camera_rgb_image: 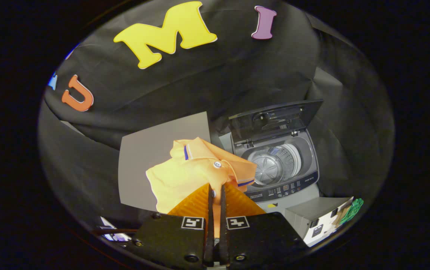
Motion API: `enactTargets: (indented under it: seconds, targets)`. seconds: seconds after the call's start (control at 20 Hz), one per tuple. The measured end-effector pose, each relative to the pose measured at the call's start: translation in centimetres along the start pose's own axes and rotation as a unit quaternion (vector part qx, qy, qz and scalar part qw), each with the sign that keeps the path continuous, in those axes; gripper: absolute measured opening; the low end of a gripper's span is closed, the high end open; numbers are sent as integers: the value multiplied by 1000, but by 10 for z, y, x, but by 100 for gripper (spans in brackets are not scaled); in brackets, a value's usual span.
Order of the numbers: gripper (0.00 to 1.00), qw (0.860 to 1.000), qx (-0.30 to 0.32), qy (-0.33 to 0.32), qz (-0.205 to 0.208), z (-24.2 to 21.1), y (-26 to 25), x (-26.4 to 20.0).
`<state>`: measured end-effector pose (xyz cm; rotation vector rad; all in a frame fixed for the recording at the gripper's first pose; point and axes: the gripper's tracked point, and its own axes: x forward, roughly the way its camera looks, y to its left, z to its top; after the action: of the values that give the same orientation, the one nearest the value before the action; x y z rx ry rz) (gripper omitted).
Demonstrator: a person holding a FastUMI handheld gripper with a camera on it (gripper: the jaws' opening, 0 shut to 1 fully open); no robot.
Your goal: Put the clothes into the washing machine and then close the washing machine lid.
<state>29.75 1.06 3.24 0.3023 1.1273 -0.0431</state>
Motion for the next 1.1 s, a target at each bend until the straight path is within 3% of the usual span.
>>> enactTargets:
  seconds: [0.35, 0.8, 1.1]
  targets:
    - [9, 999, -26, -19, 32, 34, -70, -10]
    - [9, 999, -42, -20, 22, 67, -133, 12]
    - [9, 999, -31, -19, 27, 64, -159, 14]
